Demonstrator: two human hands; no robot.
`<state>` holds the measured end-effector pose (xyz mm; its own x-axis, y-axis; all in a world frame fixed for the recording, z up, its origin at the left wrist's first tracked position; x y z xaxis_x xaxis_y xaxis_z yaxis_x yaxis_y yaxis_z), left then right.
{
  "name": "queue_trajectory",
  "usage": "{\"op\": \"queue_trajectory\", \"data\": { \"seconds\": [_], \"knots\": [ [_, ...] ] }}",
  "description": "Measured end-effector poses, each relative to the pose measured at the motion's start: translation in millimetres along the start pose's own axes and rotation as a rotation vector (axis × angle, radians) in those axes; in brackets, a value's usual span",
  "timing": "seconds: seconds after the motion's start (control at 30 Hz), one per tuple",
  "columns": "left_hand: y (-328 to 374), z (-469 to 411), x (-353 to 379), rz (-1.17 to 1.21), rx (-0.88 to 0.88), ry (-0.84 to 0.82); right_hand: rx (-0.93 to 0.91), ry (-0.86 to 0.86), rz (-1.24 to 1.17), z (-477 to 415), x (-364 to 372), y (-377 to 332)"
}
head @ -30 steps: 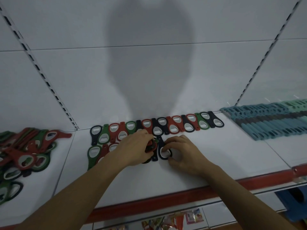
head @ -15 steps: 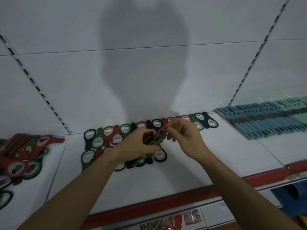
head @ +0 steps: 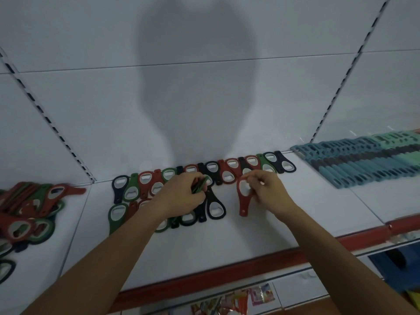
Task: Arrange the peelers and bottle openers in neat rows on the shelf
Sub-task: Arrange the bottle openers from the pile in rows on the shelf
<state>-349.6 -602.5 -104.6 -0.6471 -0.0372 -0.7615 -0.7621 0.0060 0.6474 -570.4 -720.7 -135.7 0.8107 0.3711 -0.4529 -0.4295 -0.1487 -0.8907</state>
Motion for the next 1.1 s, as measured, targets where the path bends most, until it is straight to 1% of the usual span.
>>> {"op": "queue_trajectory", "data": {
  "seconds": [0.07, 0.17, 0.27, 0.33, 0.4, 0.47, 0.63, 0.8, 1.0, 1.07, 1.1],
  "knots": [
    [2.8, -0.6, 4.1, -0.137, 0.054, 0.021, -0.065, -0.031, 0.253, 0.3, 8.0, -0.2],
    [5.6, -1.5, 15.5, -0.266, 0.100, 0.007, -0.166, 0.010, 0.412, 4.6, 21.4, -4.6],
    [3.1, -1.9, 24.7, -0.322, 0.119, 0.026, -0.166, 0.066, 0.374, 13.7, 18.6, -3.5],
    [1.6, -2.7, 28.5, -0.364, 0.136, 0.049, -0.177, -0.005, 0.365, 20.9, 12.7, 2.4],
    [0.4, -2.8, 31.6, -0.405, 0.141, 0.052, -0.189, -0.116, 0.435, 26.2, 11.6, 7.3],
    [-0.7, -2.9, 33.2, -0.430, 0.146, 0.054, -0.223, -0.156, 0.473, 26.3, 14.1, 8.8],
    [-0.9, -1.1, 33.3, -0.408, 0.127, 0.049, -0.332, -0.101, 0.469, 23.4, 25.3, 2.6],
    [1.9, 1.3, 33.6, -0.411, 0.116, 0.035, -0.329, -0.055, 0.499, 22.6, 31.1, 2.4],
    [5.1, 0.5, 26.7, -0.410, 0.098, -0.014, -0.344, -0.051, 0.527, 16.5, 32.9, 4.6],
    [10.7, 0.0, 21.1, -0.368, 0.088, 0.034, -0.375, -0.079, 0.554, 13.9, 32.9, 2.4],
    [14.3, 0.7, 18.5, -0.329, 0.079, 0.086, -0.382, -0.100, 0.552, 14.6, 32.6, 1.4]
  ]
}}
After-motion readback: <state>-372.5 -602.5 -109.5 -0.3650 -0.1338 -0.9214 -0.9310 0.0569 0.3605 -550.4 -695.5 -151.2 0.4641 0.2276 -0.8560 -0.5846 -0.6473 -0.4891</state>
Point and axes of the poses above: each hand's wrist, its own z-axis away from the middle knuckle, its own x-axis out of the palm, y = z × x, the point moved 2 cm from there along -z, towards the middle knuckle, and after that the axes turned 5 degrees about x, right-handed, at the moved point
